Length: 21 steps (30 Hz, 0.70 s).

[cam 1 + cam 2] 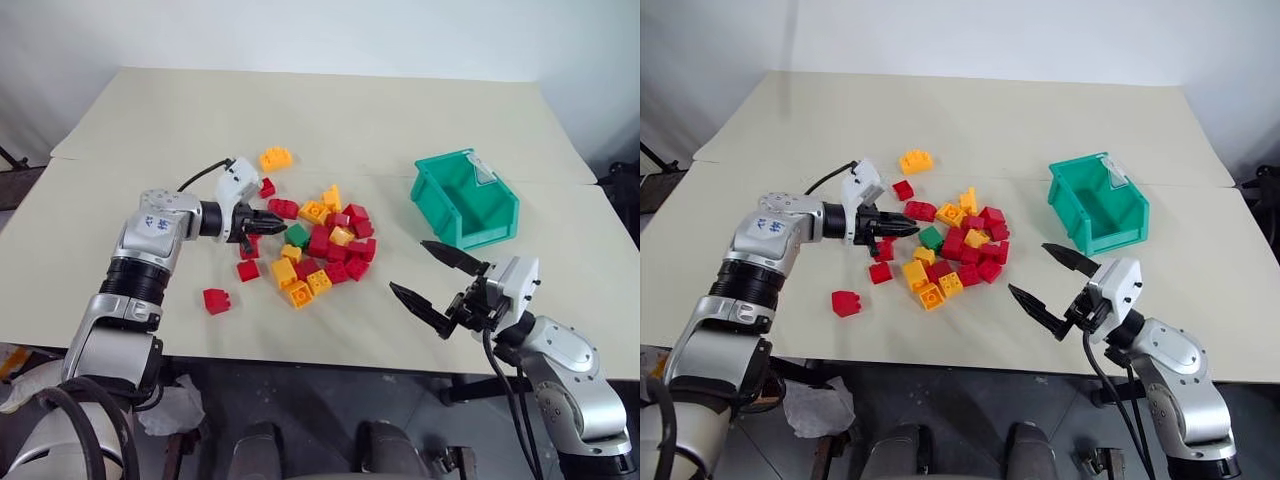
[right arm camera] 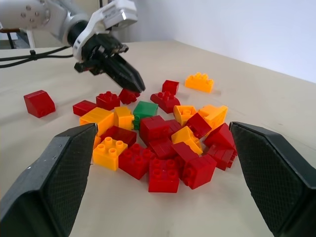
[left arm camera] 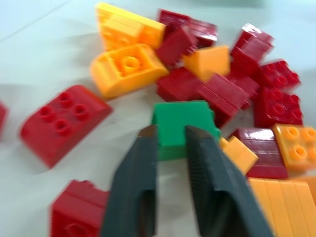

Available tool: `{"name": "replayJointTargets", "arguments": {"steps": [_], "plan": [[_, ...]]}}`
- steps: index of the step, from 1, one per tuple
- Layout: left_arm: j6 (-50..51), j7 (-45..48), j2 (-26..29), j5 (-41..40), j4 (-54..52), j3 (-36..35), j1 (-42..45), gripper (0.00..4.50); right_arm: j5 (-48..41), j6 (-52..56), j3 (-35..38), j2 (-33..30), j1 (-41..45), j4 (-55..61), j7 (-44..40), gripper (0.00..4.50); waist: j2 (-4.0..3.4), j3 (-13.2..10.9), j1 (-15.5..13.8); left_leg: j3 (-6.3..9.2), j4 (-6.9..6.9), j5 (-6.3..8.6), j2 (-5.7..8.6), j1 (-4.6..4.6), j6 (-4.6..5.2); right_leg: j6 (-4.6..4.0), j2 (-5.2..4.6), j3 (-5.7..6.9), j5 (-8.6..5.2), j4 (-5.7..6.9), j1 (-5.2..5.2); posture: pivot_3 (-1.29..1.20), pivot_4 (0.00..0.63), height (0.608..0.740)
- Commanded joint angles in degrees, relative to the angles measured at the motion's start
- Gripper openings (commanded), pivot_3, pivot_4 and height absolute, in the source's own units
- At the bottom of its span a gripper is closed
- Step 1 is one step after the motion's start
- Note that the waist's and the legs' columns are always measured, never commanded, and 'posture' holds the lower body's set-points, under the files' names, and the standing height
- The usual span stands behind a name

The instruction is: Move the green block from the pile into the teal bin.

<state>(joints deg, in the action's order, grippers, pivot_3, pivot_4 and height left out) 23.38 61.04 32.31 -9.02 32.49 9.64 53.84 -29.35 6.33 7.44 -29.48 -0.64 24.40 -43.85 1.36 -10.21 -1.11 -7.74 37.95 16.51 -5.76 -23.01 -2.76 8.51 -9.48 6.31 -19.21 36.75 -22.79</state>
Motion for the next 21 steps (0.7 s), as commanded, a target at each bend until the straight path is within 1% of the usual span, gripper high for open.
{"name": "replayJointTargets", "arguments": {"steps": [1, 2, 3, 5, 7, 9, 13, 17, 20, 21], "plan": [[-3.65, -0.7, -1.36, 0.14, 0.48, -1.5, -0.53, 2.2, -0.28, -0.7, 1.87, -0.03, -0.81, 3.1, 1.27, 4.5, 0.0, 0.0, -0.14, 0.0, 0.01, 0.0, 0.01, -0.01, 0.0, 0.0, 0.0, 0.0, 0.0, -0.01, 0.0, 0.0, 0.15, 0.74], [-3.68, -1.27, -1.78, 0.29, 0.72, -1.68, -0.68, 2.56, -0.29, -0.76, 1.81, 0.02, -0.98, 3.23, 1.46, 4.5, 0.0, 0.0, -0.23, 0.01, 0.03, 0.0, 0.0, -0.02, 0.01, 0.0, 0.0, 0.0, 0.0, 0.0, 0.0, 0.0, 0.15, 0.74], [-4.76, -1.37, -2.29, 0.31, 0.66, -1.78, -0.94, 2.81, -0.27, -0.82, 1.72, 0.07, -1.06, 3.3, 1.65, 4.5, 0.0, 0.0, -0.25, 0.01, 0.05, 0.01, 0.01, -0.03, 0.01, 0.0, 0.0, 0.0, 0.0, 0.0, 0.0, 0.0, 0.15, 0.74], [-4.05, 0.06, -3.07, -0.55, -0.79, -1.57, -1.43, 3.48, -0.16, -0.89, 1.41, 0.17, -1.0, 3.39, 1.97, 4.5, 0.0, 0.0, -0.13, 0.01, 0.05, 0.01, 0.01, -0.04, 0.03, 0.0, 0.0, 0.0, 0.0, -0.01, 0.0, 0.0, 0.15, 0.74], [-2.6, 0.36, -3.63, -0.4, -1.75, -1.0, -1.48, 3.99, -0.09, -0.87, 1.16, 0.26, -0.74, 3.36, 2.22, 4.5, 0.0, 0.0, -0.12, 0.02, 0.04, 0.02, 0.0, -0.03, 0.03, 0.01, 0.0, 0.0, 0.0, 0.0, 0.0, 0.0, 0.15, 0.74], [-2.57, 0.64, -3.98, 0.45, -1.91, -0.34, -1.39, 3.99, -0.07, -0.88, 1.04, 0.26, -0.49, 3.2, 2.29, 4.5, 0.0, 0.0, -0.15, 0.02, 0.05, 0.02, 0.0, -0.03, 0.03, 0.01, 0.0, 0.01, 0.0, 0.0, 0.0, 0.0, 0.15, 0.74], [-1.31, -2.72, -4.86, 3.69, 0.22, 1.08, 0.02, 3.99, -0.13, -0.89, 1.09, 0.2, 0.07, 2.94, 2.27, 4.5, 0.0, 0.0, -0.15, 0.02, 0.06, 0.02, 0.0, -0.04, 0.03, 0.01, 0.0, 0.01, 0.0, 0.01, 0.0, 0.0, 0.15, 0.74], [-0.66, -5.31, -5.47, 5.44, 3.34, 0.87, 1.63, 3.99, -0.18, -0.79, 1.28, 0.11, 0.47, 3.04, 2.35, 4.5, 0.0, 0.0, -0.22, 0.03, 0.08, 0.02, 0.01, -0.04, 0.03, 0.01, 0.0, 0.01, 0.0, 0.01, 0.0, 0.0, 0.15, 0.74], [-1.3, -6.07, -5.54, 6.5, 5.37, 1.08, 2.68, 3.41, -0.19, -0.78, 1.39, 0.1, 0.39, 3.22, 2.43, 4.5, 0.0, 0.0, -0.03, 0.02, 0.09, 0.02, 0.0, -0.03, 0.03, 0.01, 0.0, 0.01, 0.0, 0.02, 0.01, 0.0, 0.15, 0.74], [-1.6, -6.0, -5.62, 6.59, 5.95, 1.03, 2.97, 3.13, -0.17, -0.82, 1.42, 0.11, 0.3, 3.26, 2.44, 4.5, 0.0, 0.0, 0.08, 0.02, 0.08, 0.02, 0.0, -0.02, 0.03, 0.01, 0.0, 0.01, 0.0, 0.03, 0.01, 0.0, 0.15, 0.74]]}}
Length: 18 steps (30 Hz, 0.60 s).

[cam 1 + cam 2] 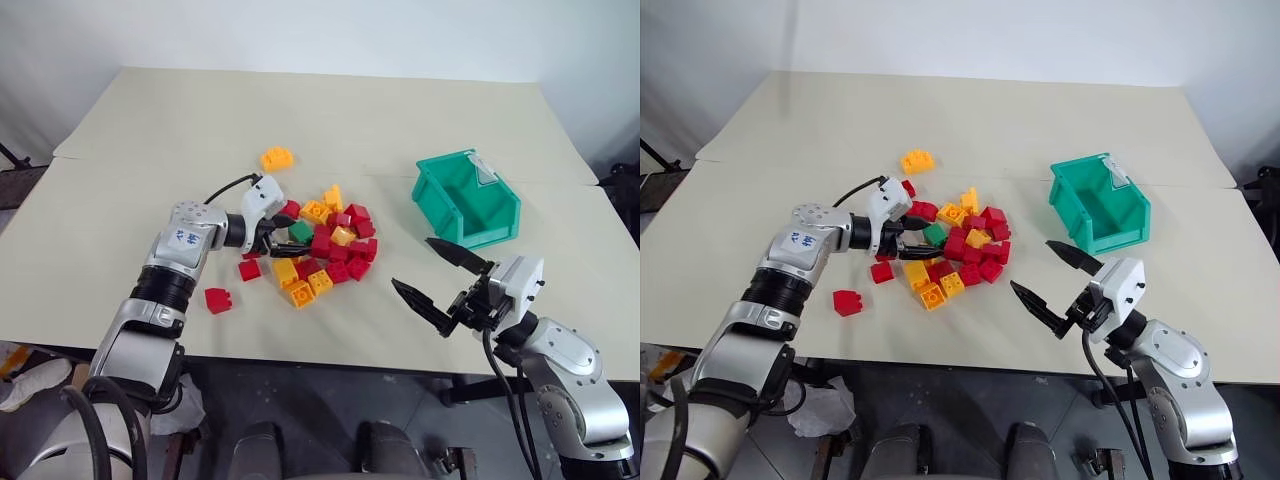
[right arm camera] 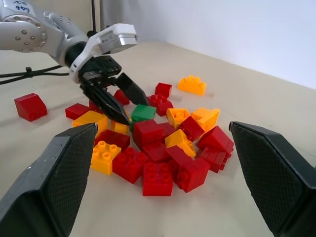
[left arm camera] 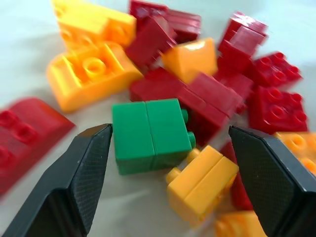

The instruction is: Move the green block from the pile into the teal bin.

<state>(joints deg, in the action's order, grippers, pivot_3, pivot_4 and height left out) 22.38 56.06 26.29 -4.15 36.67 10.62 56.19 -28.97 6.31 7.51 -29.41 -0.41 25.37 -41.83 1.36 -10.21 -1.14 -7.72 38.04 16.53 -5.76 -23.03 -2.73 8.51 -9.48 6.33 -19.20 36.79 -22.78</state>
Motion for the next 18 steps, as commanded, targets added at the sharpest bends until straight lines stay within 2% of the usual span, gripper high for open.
{"name": "replayJointTargets", "arguments": {"steps": [1, 4, 5, 10, 13, 18], "plan": [[-0.64, -1.01, 0.29, 1.75, 2.26, -0.06, 0.94, 2.83, -0.55, -0.84, 1.39, 0.03, -0.02, 2.33, 0.43, 4.5, 0.0, 0.0, 0.16, 0.0, 0.0, 0.0, 0.0, 0.0, 0.0, 0.0, 0.0, 0.0, 0.0, 0.01, 0.0, 0.0, 0.15, 0.74], [-1.35, 0.08, 0.12, 1.37, 3.2, -0.62, 1.98, 1.95, -0.56, -0.85, 1.59, -0.07, -0.34, 2.49, 0.44, 4.5, 0.0, 0.0, 0.07, 0.0, 0.0, 0.0, 0.0, 0.01, 0.0, 0.0, 0.0, 0.0, 0.0, 0.03, 0.0, 0.0, 0.15, 0.74], [-1.79, 0.7, 0.28, 1.22, 3.63, -0.83, 2.43, 1.85, -0.53, -0.8, 1.68, -0.17, -0.51, 2.6, 0.43, 4.5, 0.0, 0.0, 0.01, 0.0, 0.02, 0.0, 0.0, 0.0, 0.0, 0.0, 0.0, 0.0, 0.0, 0.02, 0.0, 0.0, 0.15, 0.74], [-5.88, 1.78, 0.61, 0.61, 7.14, -2.51, 4.35, 1.85, -0.64, -0.67, 2.3, -0.56, -1.34, 3.0, 0.41, 4.5, 0.0, 0.0, -0.05, 0.0, 0.01, 0.0, 0.0, -0.01, 0.0, 0.0, 0.0, 0.0, 0.0, 0.01, 0.0, 0.0, 0.15, 0.74], [-12.35, 2.58, 0.43, -1.22, 7.81, -5.14, 5.98, 1.85, -0.6, -0.55, 2.71, -0.81, -1.9, 3.31, 0.4, 4.5, 0.01, -0.01, -0.14, 0.0, 0.0, 0.0, 0.01, -0.02, 0.0, 0.0, 0.0, 0.01, 0.0, -0.01, 0.0, 0.0, 0.15, 0.74], [-16.66, 12.74, 0.62, -6.28, 5.37, -7.9, 9.01, 1.85, -0.83, -0.19, 4.75, -1.5, -3.86, 4.45, 0.74, 4.5, 0.06, -0.04, -0.24, 0.02, 0.01, 0.01, 0.01, -0.09, 0.01, 0.01, 0.0, 0.04, 0.0, -0.05, -0.01, 0.0, 0.15, 0.74]]}}
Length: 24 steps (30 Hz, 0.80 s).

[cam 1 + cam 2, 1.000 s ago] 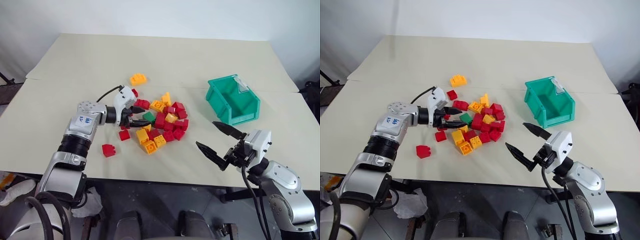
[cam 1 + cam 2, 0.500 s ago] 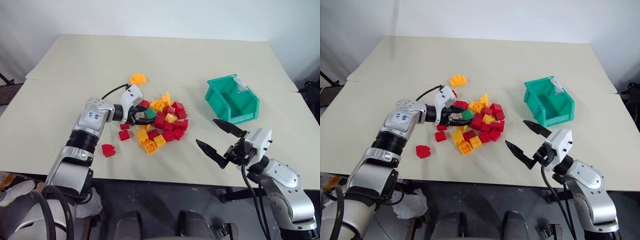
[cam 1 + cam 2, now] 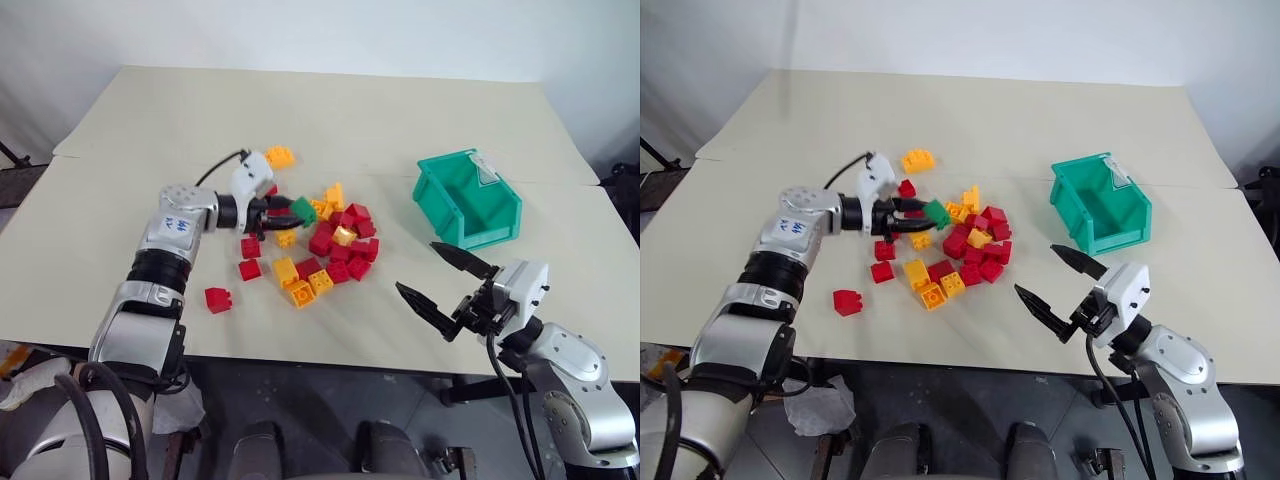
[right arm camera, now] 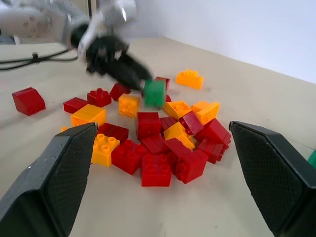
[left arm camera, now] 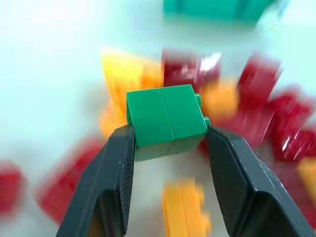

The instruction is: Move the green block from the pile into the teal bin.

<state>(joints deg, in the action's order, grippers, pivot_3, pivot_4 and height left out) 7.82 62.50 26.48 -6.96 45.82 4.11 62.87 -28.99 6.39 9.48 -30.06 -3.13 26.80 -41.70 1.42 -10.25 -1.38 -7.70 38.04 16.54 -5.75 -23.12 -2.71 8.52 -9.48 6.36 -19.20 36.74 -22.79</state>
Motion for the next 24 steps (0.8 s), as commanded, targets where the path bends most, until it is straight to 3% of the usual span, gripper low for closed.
{"name": "replayJointTargets", "arguments": {"steps": [1, 5, 10, 13, 17, 24], "plan": [[-0.88, 10.33, -0.44, -4.4, -6.4, 0.04, 2.54, 1.85, -1.0, -0.22, 4.33, -1.17, -2.44, 3.55, 0.85, 4.5, 0.0, 0.0, 0.0, 0.0, 0.0, 0.0, 0.01, 0.0, 0.01, 0.0, 0.0, 0.0, 0.0, 0.0, 0.0, 0.0, 0.15, 0.74], [-2.71, 16.92, -8.04, -2.51, -10.23, 7.77, 2.08, 1.85, -1.33, -0.51, 9.86, -2.02, -7.75, 5.38, 1.41, 4.5, -0.01, 0.0, -1.21, 0.06, 0.0, 0.03, 0.04, 0.0, 0.05, 0.04, 0.0, 0.01, 0.02, -0.03, 0.11, 0.0, 0.15, 0.74], [-9.67, 8.6, -20.2, 3.34, -1.01, 12.4, 3.4, 1.85, -1.17, -0.83, 14.94, -0.63, -15.45, 8.28, 2.51, 4.5, -0.05, 0.02, -1.29, 0.03, 0.07, 0.1, 0.07, -0.09, 0.16, 0.11, 0.0, 0.0, 0.05, -0.4, 0.17, 0.0, 0.15, 0.74], [-14.76, 5.29, -24.36, 7.26, 2.83, 15.06, 3.02, 1.85, -1.3, -0.57, 16.23, 0.54, -19.09, 10.19, 3.7, 4.5, -0.04, 0.01, -1.2, 0.08, 0.01, 0.1, 0.07, -0.03, 0.16, 0.11, 0.0, 0.03, 0.05, -0.37, 0.2, 0.0, 0.15, 0.74], [-14.07, 5.71, -26.16, 9.07, 4.62, 16.7, 2.25, 1.85, -1.49, -0.79, 16.86, 1.8, -22.55, 11.72, 4.59, 4.5, -0.04, 0.01, -0.26, 0.07, 0.05, 0.1, 0.06, -0.05, 0.17, 0.11, 0.0, 0.03, 0.05, -0.4, 0.18, 0.0, 0.15, 0.74], [-10.78, 4.45, -26.69, 6.24, 3.59, 12.59, 0.76, 4.04, -1.27, -1.13, 16.64, 3.05, -25.12, 13.15, 5.29, 4.5, -0.06, 0.02, -0.17, 0.1, 0.1, 0.1, 0.05, -0.04, 0.17, 0.1, 0.0, 0.01, 0.05, -0.56, 0.18, 0.0, 0.15, 0.74]]}}
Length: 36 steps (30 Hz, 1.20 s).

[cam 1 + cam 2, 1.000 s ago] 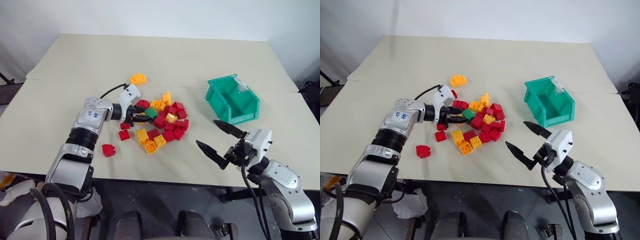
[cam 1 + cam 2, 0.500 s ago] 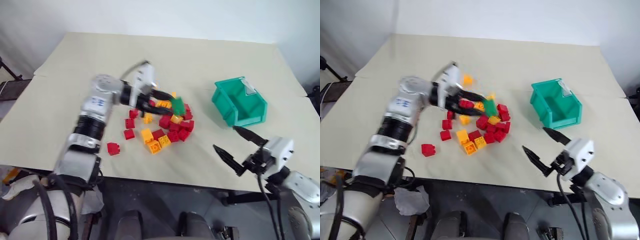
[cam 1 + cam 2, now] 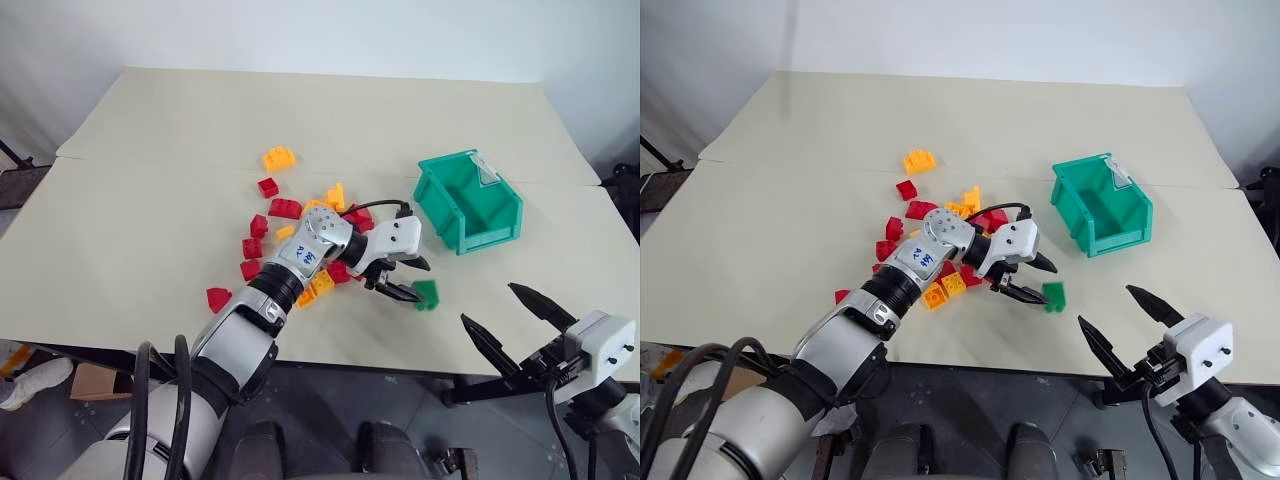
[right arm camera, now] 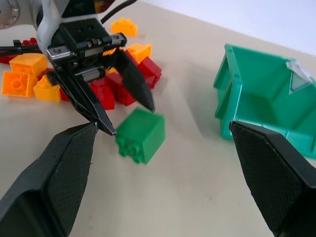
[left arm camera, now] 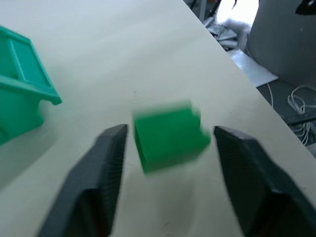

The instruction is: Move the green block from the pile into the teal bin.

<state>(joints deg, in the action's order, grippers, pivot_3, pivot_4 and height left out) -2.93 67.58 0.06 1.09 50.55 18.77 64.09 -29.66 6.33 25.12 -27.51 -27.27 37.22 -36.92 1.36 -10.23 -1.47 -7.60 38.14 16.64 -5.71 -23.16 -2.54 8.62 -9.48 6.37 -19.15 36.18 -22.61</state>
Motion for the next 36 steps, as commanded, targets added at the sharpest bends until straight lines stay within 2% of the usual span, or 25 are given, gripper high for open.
{"name": "replayJointTargets", "arguments": {"steps": [1, 5, 8, 9, 11, 15, 17, 20, 24, 31, 36], "plan": [[-0.67, 0.47, 0.17, -2.3, -1.5, -2.5, -0.95, 4.39, -0.56, -1.0, 1.05, 0.58, -1.34, 2.95, 0.58, 4.5, 0.0, 0.0, -0.1, 0.02, 0.0, 0.0, 0.01, 0.0, 0.0, 0.0, 0.0, 0.0, 0.0, 0.0, 0.0, 0.0, 0.15, 0.74], [-4.85, 4.24, 2.81, -5.26, -1.91, -5.9, -1.68, 4.48, -1.35, 0.58, 1.16, 0.1, -1.26, 3.88, 1.38, 4.5, -0.01, -0.01, -0.05, 0.02, -0.01, 0.0, 0.01, -0.01, 0.0, 0.0, 0.0, 0.0, 0.0, 0.17, 0.01, 0.0, 0.15, 0.74], [-7.45, 6.52, 5.32, -9.97, -2.09, -11.15, -1.6, 4.48, -4.22, 3.63, 1.35, -0.65, -0.98, 5.24, 2.35, 4.5, -0.01, -0.01, 0.09, 0.02, 0.01, 0.0, 0.0, -0.01, 0.0, 0.0, 0.0, 0.0, 0.0, 0.25, 0.01, 0.0, 0.15, 0.74], [-7.38, 12.0, 7.14, -14.7, -3.83, -14.36, -2.42, 4.48, -5.56, 5.87, 1.2, -1.62, -1.55, 5.86, 2.22, 4.5, -0.01, -0.01, 0.1, 0.02, 0.0, 0.0, 0.0, 0.0, 0.0, 0.0, 0.0, 0.0, 0.0, 0.25, 0.01, 0.0, 0.15, 0.74], [-3.07, 13.83, 11.95, -16.2, -5.11, -16.55, -3.57, 4.48, -5.08, 6.91, 0.91, -3.29, -2.19, 6.35, 0.8, 4.5, -0.06, -0.02, 0.44, 0.02, -0.01, 0.0, -0.01, 0.0, 0.0, 0.0, 0.0, 0.0, 0.0, 0.29, 0.0, 0.0, 0.15, 0.74], [-7.35, 15.16, 18.57, -18.54, -9.85, -20.41, -9.24, 4.48, -4.88, 8.52, -0.56, -5.81, -0.77, 4.97, -0.78, 4.5, -0.12, 0.02, 0.21, 0.04, -0.03, 0.0, -0.01, 0.06, 0.0, 0.0, 0.01, 0.0, 0.0, 0.34, 0.02, 0.0, 0.15, 0.74], [-5.67, 16.63, 23.19, -21.06, -14.94, -23.17, -14.48, 4.48, -3.81, 9.02, -3.05, -8.06, 2.41, 2.9, -3.01, 4.5, -0.1, 0.01, 0.38, 0.05, 0.01, 0.01, -0.01, 0.06, 0.02, 0.0, 0.01, -0.01, 0.0, 0.3, 0.07, 0.0, 0.15, 0.74], [-0.68, 13.78, 28.66, -22.25, -23.91, -25.39, -22.78, 4.48, -2.61, 11.15, -6.42, -10.84, 8.37, -1.35, -4.3, 4.5, -0.1, 0.01, 0.57, 0.04, 0.07, 0.02, -0.03, 0.03, 0.02, 0.0, 0.01, -0.03, 0.0, 0.36, 0.04, 0.0, 0.15, 0.74], [5.7, 8.73, 33.32, -24.94, -36.09, -29.05, -34.03, 4.48, 0.92, 13.61, -12.67, -14.59, 18.87, -10.46, -6.84, 4.5, -0.1, 0.01, 0.44, 0.1, 0.11, 0.02, -0.03, 0.04, 0.02, 0.0, 0.01, -0.02, 0.0, 0.43, 0.06, 0.0, 0.15, 0.74], [14.35, 2.06, 35.35, -30.74, -53.5, -32.33, -48.14, 4.48, 6.13, 11.7, -20.1, -16.95, 34.6, -28.2, -14.85, 4.5, -0.13, 0.0, 0.09, 0.12, 0.09, 0.01, -0.03, 0.02, 0.02, 0.0, 0.01, -0.02, 0.0, 0.5, 0.03, 0.0, 0.15, 0.74], [16.64, 1.44, 35.95, -31.89, -57.79, -30.89, -51.08, 4.48, 9.17, 8.73, -24.0, -18.98, 42.24, -40.47, -24.18, 4.5, -0.13, -0.01, 0.26, 0.09, 0.07, 0.01, -0.04, 0.03, 0.01, 0.0, 0.01, -0.02, 0.0, 0.46, 0.03, 0.0, 0.15, 0.74]]}}
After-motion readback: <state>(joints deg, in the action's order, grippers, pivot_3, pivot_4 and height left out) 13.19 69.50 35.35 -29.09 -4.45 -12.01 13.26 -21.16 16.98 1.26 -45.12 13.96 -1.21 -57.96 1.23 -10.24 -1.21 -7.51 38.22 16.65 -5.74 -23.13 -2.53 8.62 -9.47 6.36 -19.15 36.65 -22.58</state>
